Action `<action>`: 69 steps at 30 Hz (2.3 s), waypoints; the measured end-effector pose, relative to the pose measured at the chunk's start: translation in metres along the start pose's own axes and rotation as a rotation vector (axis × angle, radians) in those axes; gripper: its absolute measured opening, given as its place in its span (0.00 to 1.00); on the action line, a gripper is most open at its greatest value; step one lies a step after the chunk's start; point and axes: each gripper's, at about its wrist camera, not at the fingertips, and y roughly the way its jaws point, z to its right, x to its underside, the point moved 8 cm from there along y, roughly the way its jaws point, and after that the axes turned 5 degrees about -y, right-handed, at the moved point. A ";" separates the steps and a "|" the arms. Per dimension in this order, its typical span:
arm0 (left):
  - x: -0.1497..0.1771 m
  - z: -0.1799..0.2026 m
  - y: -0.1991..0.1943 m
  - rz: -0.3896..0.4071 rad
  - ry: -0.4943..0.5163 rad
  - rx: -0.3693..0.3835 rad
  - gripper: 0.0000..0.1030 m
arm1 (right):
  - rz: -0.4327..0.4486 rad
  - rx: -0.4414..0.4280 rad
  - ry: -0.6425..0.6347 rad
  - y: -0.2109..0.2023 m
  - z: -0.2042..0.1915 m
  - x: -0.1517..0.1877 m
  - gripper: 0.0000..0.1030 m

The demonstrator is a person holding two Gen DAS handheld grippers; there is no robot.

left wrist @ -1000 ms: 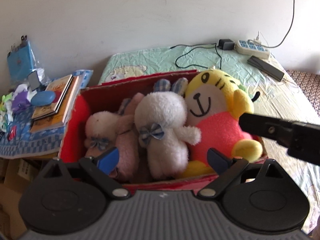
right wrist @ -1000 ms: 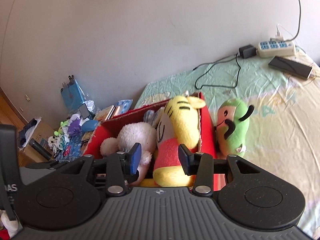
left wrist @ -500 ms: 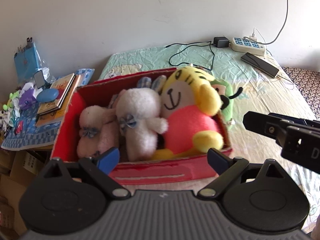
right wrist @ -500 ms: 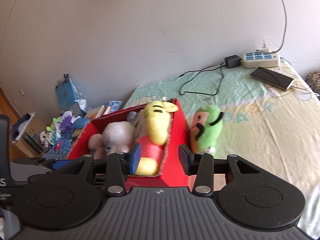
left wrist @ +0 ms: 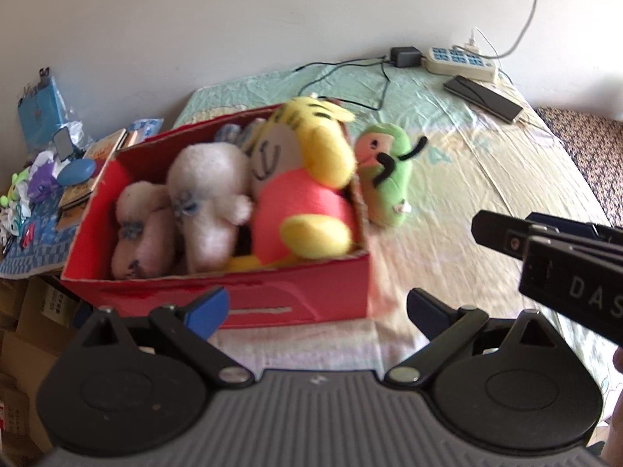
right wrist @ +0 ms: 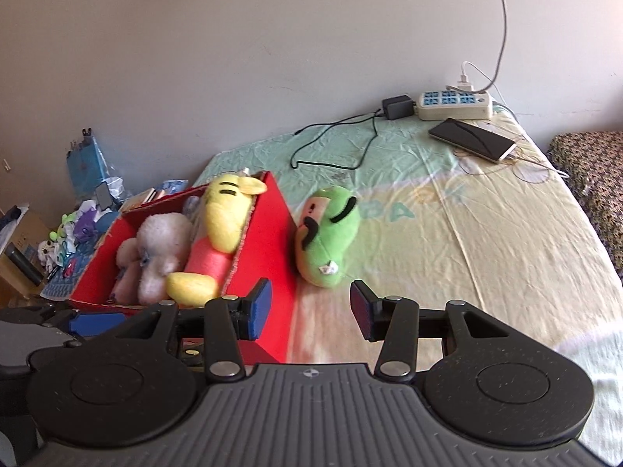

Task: Organize objects
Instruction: 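Withdraw the right tool from the box toward the green bean plush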

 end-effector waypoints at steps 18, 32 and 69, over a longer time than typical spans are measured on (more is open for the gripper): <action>-0.009 0.025 -0.002 0.007 0.015 0.026 0.95 | -0.015 0.095 0.046 -0.007 0.035 0.004 0.52; -0.018 -0.016 -0.007 0.018 -0.027 0.002 0.95 | -0.009 0.140 0.026 -0.004 0.008 -0.004 0.60; -0.030 -0.156 0.010 0.029 -0.107 -0.028 0.96 | 0.004 0.187 -0.096 0.039 -0.123 -0.021 0.65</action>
